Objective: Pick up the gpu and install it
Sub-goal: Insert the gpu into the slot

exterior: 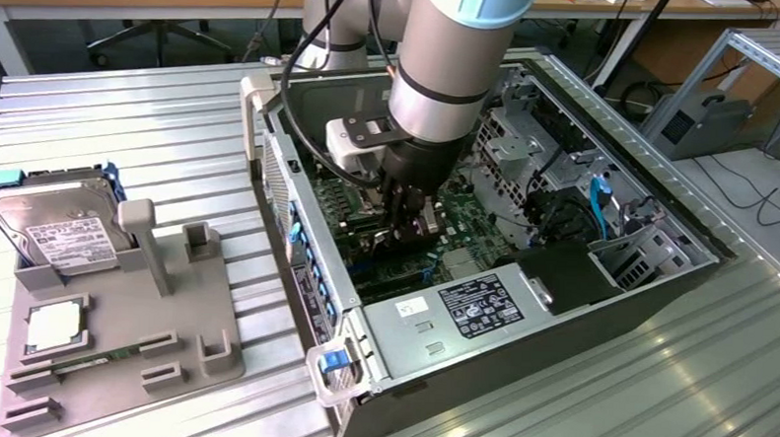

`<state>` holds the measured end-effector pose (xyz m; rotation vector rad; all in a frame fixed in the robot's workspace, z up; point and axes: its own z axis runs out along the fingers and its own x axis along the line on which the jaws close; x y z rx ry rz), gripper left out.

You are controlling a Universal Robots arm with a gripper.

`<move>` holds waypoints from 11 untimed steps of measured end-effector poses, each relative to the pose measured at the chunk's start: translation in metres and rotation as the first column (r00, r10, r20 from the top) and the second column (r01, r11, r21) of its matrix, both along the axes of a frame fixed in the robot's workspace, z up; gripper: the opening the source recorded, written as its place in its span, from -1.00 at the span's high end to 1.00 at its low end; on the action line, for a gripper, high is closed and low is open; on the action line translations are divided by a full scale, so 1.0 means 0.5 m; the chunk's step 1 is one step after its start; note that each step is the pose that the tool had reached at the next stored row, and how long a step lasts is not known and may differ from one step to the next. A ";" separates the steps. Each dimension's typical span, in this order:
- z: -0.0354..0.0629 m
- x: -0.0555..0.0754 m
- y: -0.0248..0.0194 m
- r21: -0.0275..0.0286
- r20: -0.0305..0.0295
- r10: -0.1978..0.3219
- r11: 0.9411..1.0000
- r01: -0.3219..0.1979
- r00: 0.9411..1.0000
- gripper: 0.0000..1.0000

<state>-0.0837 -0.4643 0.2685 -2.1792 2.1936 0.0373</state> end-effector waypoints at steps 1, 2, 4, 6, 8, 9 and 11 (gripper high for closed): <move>0.000 0.000 0.0000 0.000 0.000 0.000 1.000 0.000 1.000 0.47; 0.000 0.000 0.0000 0.000 0.000 0.000 1.000 0.000 1.000 0.47; 0.000 -0.002 0.0000 0.000 0.002 0.000 1.000 0.000 1.000 0.47; 0.000 -0.002 0.0000 0.000 0.002 0.000 1.000 0.000 1.000 0.47; 0.004 -0.002 0.0000 0.000 0.003 0.000 1.000 0.000 1.000 0.47; 0.007 -0.002 -0.0001 0.000 0.002 0.000 1.000 0.000 1.000 0.47; 0.010 -0.002 0.0000 0.000 0.004 0.000 1.000 0.000 1.000 0.47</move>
